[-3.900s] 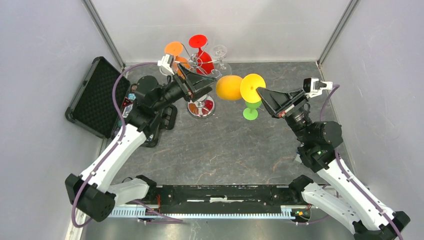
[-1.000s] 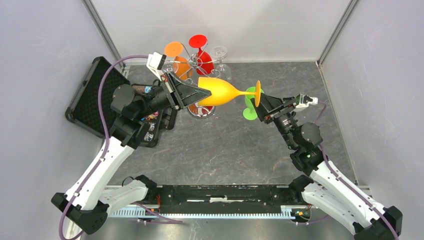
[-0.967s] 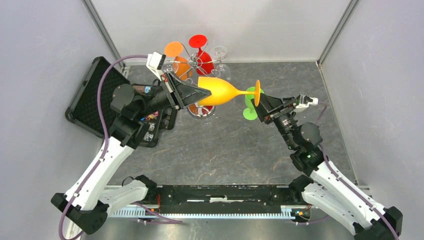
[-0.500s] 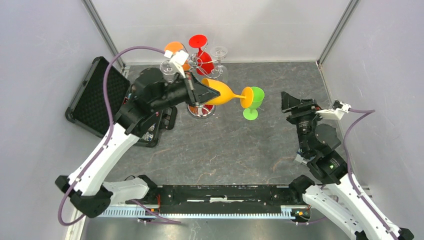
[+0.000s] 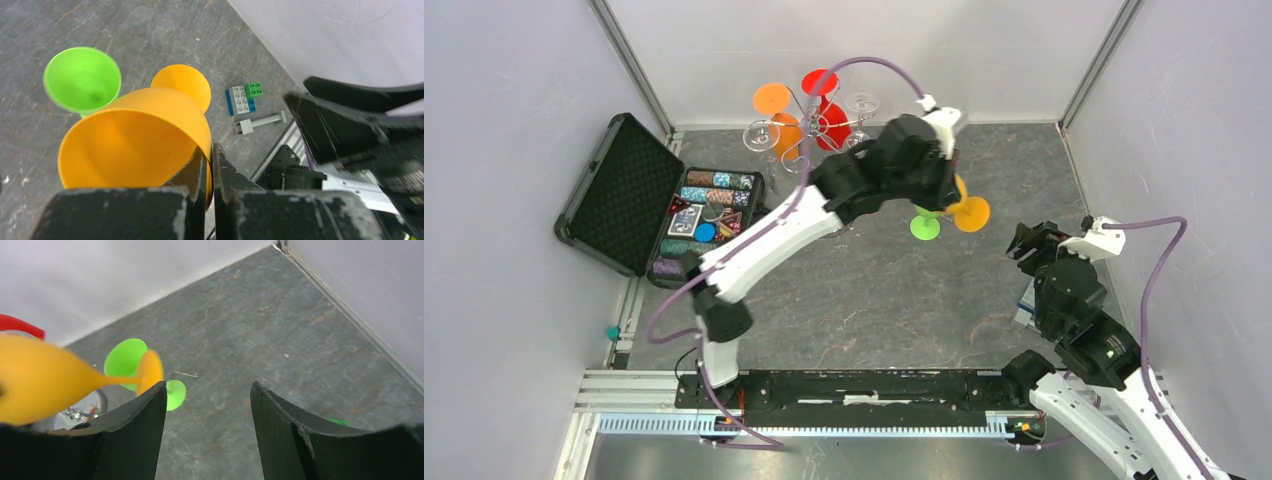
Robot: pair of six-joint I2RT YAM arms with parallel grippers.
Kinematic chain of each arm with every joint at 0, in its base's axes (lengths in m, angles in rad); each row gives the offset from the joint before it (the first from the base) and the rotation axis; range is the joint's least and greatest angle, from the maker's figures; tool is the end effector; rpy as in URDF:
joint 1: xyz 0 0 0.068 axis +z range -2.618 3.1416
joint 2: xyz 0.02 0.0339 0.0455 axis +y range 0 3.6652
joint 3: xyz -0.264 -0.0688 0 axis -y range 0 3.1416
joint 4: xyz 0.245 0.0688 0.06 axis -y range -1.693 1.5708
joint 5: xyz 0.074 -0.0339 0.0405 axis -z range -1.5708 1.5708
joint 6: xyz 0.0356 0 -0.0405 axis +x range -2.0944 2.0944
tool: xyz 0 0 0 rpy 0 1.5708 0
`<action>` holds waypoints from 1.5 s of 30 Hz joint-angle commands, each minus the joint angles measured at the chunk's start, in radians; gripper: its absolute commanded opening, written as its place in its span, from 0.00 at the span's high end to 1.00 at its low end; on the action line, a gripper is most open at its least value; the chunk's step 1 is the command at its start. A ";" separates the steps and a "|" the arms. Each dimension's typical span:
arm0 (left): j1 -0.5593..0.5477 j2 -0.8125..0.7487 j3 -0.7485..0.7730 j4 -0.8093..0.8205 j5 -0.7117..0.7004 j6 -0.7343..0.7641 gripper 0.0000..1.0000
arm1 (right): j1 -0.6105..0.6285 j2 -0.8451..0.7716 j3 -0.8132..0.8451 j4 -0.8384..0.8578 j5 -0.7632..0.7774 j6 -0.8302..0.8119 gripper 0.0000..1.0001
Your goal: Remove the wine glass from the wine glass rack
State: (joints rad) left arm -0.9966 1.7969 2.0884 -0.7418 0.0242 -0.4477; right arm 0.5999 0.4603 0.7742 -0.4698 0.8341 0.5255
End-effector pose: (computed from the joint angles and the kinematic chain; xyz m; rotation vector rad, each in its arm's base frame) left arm 0.2140 -0.3323 0.4510 0.5987 2.0660 -0.9114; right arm 0.0931 0.0317 0.3483 0.5353 1.5891 0.1277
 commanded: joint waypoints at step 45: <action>-0.107 0.623 0.325 0.119 -0.136 0.733 0.77 | -0.002 -0.144 0.007 -0.342 -0.123 0.004 0.34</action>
State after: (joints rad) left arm -1.0889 2.4119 2.3985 -0.6872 -0.1032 0.2253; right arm 0.5999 0.3130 0.7868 -0.8330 0.7143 0.5434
